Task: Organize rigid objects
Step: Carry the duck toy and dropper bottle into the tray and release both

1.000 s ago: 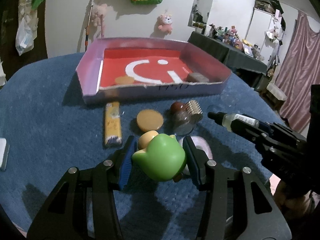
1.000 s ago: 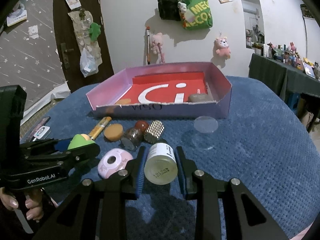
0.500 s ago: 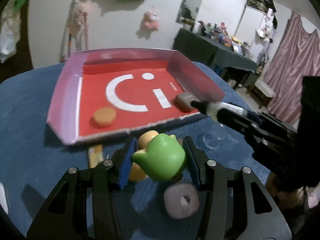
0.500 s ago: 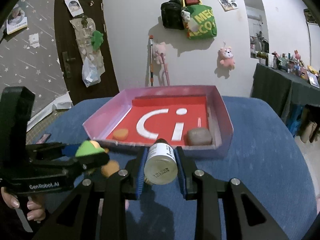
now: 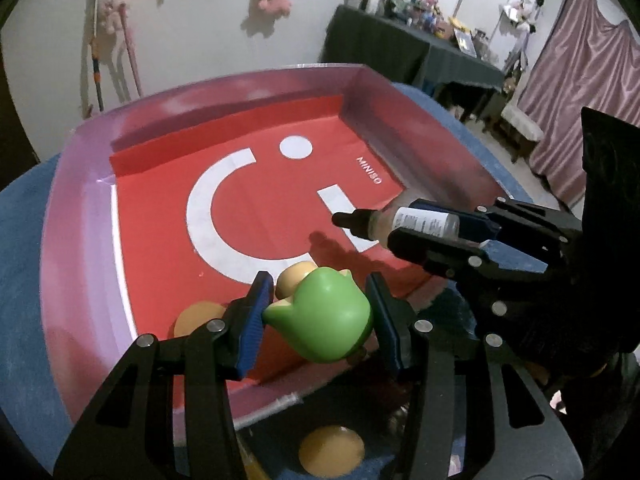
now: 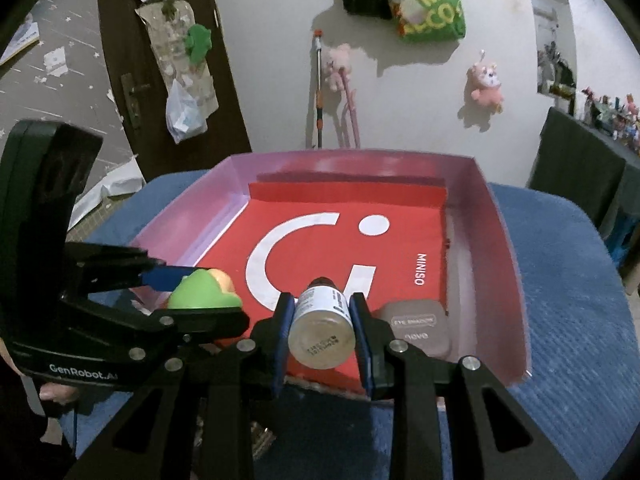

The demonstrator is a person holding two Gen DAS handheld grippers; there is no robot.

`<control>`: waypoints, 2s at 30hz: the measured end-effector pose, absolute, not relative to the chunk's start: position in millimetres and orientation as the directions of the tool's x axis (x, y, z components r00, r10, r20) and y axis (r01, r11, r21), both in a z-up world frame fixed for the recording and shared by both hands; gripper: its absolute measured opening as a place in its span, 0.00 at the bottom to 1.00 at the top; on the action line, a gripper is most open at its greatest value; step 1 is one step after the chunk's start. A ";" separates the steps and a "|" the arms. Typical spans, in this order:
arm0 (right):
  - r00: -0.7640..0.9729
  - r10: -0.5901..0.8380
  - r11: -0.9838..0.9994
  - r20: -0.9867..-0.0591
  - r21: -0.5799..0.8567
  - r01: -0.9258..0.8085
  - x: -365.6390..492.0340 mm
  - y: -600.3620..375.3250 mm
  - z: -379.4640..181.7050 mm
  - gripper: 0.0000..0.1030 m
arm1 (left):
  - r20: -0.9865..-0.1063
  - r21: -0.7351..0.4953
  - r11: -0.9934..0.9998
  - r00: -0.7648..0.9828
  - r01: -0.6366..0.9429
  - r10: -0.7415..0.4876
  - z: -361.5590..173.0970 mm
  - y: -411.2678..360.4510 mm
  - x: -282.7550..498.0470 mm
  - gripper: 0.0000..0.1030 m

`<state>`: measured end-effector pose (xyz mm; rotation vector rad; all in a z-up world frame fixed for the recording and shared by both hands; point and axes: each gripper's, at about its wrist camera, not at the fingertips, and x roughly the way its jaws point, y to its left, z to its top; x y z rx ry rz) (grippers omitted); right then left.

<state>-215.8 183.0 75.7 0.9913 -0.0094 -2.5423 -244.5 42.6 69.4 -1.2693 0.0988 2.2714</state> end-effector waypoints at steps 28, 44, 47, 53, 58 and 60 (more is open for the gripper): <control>-0.506 -0.401 -0.885 -0.763 0.181 0.429 -242.9 179.1 47.1 0.30 | -0.851 -0.165 -0.826 -0.345 -0.538 0.395 46.6 48.4 -261.6 0.45; -0.487 -0.411 -0.881 -0.771 0.198 0.429 -244.7 182.1 48.4 0.30 | -0.840 -0.179 -0.825 -0.353 -0.536 0.412 48.8 47.1 -264.8 0.58; -0.487 -0.410 -0.881 -0.771 0.198 0.429 -244.9 181.1 48.4 0.32 | -0.835 -0.189 -0.825 -0.355 -0.533 0.421 50.1 45.6 -265.9 0.61; -0.489 -0.410 -0.882 -0.770 0.198 0.428 -245.2 181.8 48.4 0.34 | -0.838 -0.183 -0.827 -0.356 -0.532 0.415 49.5 47.0 -264.2 0.61; -0.493 -0.408 -0.884 -0.769 0.197 0.424 -245.3 182.2 50.3 0.37 | -0.835 -0.182 -0.828 -0.362 -0.530 0.415 53.0 44.9 -262.0 0.61; -0.496 -0.407 -0.885 -0.767 0.196 0.423 -244.6 182.4 52.0 0.39 | -0.833 -0.179 -0.831 -0.368 -0.527 0.413 54.3 44.2 -261.2 0.61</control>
